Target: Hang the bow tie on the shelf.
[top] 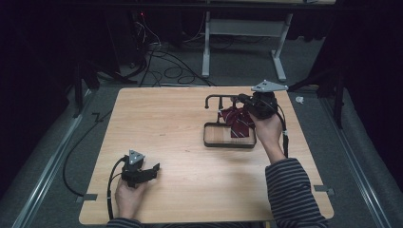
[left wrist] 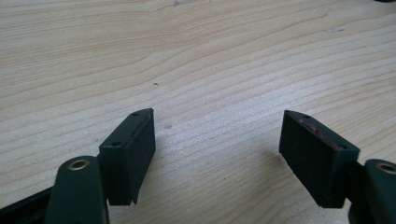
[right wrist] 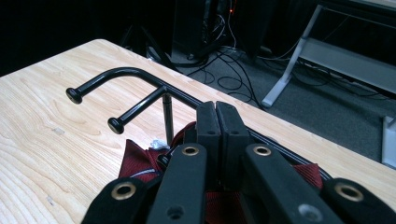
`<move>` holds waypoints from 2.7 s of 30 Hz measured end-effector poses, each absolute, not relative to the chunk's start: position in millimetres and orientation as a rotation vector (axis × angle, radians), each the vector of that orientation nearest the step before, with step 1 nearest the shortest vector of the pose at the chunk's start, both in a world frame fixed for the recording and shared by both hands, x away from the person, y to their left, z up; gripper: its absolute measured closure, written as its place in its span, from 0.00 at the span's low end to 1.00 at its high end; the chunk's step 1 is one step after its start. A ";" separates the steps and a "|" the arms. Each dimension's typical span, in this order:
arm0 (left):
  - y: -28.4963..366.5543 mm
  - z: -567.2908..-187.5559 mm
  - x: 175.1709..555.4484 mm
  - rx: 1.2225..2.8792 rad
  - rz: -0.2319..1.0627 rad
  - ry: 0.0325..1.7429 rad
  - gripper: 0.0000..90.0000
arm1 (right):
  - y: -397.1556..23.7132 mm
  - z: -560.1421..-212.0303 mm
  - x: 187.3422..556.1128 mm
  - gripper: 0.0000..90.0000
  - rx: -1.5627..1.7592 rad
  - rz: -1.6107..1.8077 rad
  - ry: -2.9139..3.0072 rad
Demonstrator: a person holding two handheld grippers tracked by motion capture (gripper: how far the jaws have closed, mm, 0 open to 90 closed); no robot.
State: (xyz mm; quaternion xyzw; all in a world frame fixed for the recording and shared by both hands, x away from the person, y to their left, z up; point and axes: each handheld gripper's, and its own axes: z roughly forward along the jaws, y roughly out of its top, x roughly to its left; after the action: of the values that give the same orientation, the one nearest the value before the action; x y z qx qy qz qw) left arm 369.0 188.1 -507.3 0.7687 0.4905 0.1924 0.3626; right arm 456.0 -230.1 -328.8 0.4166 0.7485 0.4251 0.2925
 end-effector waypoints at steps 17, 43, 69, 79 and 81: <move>188.3 -507.5 369.2 1.975 0.495 1.261 0.31 | -226.8 -330.8 455.6 0.95 1.126 1.110 2.023; 188.0 -507.4 369.1 1.979 0.496 1.261 0.31 | -245.3 -328.8 425.7 0.86 1.099 1.177 2.012; 187.4 -507.4 369.0 1.982 0.502 1.260 0.31 | -281.6 -334.2 400.7 0.80 1.160 1.248 1.986; 187.1 -507.4 368.9 1.984 0.505 1.260 0.31 | -294.5 -344.7 390.3 0.77 1.193 1.258 1.988; 187.1 -507.5 368.9 1.984 0.505 1.260 0.31 | -297.0 -346.4 387.9 0.77 1.207 1.258 1.983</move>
State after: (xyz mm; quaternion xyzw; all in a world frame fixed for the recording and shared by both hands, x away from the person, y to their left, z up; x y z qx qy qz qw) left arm 368.9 187.1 -507.5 0.7697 0.4890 0.1961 0.3605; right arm 387.9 -297.0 -346.4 0.4428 0.7276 0.4616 0.2478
